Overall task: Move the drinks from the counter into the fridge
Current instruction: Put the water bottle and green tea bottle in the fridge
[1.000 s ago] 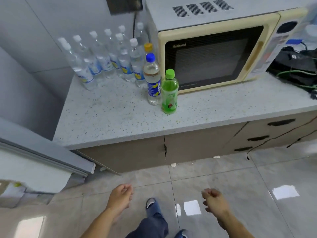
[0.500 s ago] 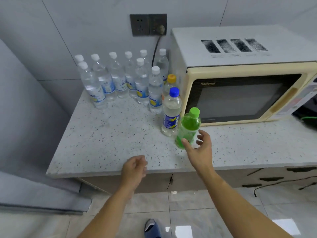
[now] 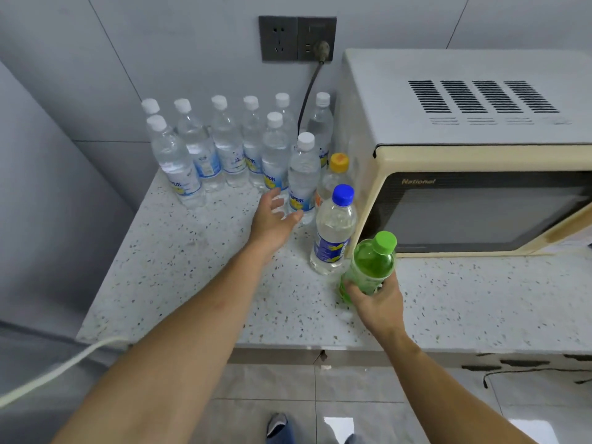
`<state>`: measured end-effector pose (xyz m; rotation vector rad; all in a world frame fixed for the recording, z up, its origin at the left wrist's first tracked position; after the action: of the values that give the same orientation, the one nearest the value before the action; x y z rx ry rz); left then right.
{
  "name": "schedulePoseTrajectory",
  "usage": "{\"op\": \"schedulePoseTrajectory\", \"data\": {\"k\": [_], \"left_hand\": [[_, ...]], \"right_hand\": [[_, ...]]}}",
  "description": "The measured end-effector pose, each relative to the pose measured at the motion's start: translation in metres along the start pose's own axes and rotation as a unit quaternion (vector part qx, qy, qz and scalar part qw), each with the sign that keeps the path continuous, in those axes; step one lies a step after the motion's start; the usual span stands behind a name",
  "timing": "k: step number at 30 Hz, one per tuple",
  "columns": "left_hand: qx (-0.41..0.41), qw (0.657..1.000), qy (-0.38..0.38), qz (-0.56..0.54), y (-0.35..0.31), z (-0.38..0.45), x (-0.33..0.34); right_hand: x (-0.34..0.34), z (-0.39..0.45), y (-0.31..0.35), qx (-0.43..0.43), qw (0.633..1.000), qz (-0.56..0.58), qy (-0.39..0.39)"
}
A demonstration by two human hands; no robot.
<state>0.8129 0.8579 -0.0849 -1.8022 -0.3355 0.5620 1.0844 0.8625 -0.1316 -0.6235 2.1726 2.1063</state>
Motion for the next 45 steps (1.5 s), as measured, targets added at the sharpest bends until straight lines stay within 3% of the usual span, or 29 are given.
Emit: {"op": "schedulePoseTrajectory", "data": {"k": [4, 8, 13, 21, 28, 34, 40, 45], "left_hand": [[0.069, 0.997, 0.019, -0.021, -0.038, 0.03, 0.012], [0.118, 0.993, -0.013, 0.005, -0.066, 0.044, 0.015], [0.104, 0.994, -0.026, 0.038, -0.07, 0.047, 0.019], [0.127, 0.984, -0.113, 0.054, -0.059, -0.011, -0.016], [0.13, 0.979, -0.121, 0.097, -0.043, -0.064, -0.036], [0.067, 0.995, -0.014, 0.073, -0.015, -0.05, -0.027], [0.007, 0.999, -0.003, 0.046, 0.025, -0.028, -0.022], [0.006, 0.998, -0.065, -0.007, 0.042, -0.058, -0.033]], "right_hand": [[0.002, 0.006, -0.003, -0.006, 1.0, -0.02, 0.015], [0.004, 0.009, -0.008, -0.001, 0.998, -0.042, 0.036], [0.003, 0.008, -0.007, 0.005, 0.998, -0.052, 0.037], [0.001, 0.005, -0.007, 0.017, 0.998, -0.046, 0.04], [0.003, 0.003, -0.004, 0.02, 0.999, -0.022, 0.042], [0.004, 0.004, 0.003, 0.017, 0.999, 0.018, 0.031], [0.0, 0.004, 0.002, 0.014, 1.0, 0.011, 0.024], [-0.002, 0.0, -0.006, 0.035, 0.996, 0.031, 0.079]]}}
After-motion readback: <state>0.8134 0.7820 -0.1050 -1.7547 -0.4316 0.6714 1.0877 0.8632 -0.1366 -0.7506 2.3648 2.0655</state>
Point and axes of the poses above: each hand's wrist, its own z-axis towards the middle knuckle, its own x-axis out of the palm, y = z × x, the point moved 7 cm from there along z, towards the middle knuckle, and after that the axes turned 5 degrees about y, right-handed, at the moved point
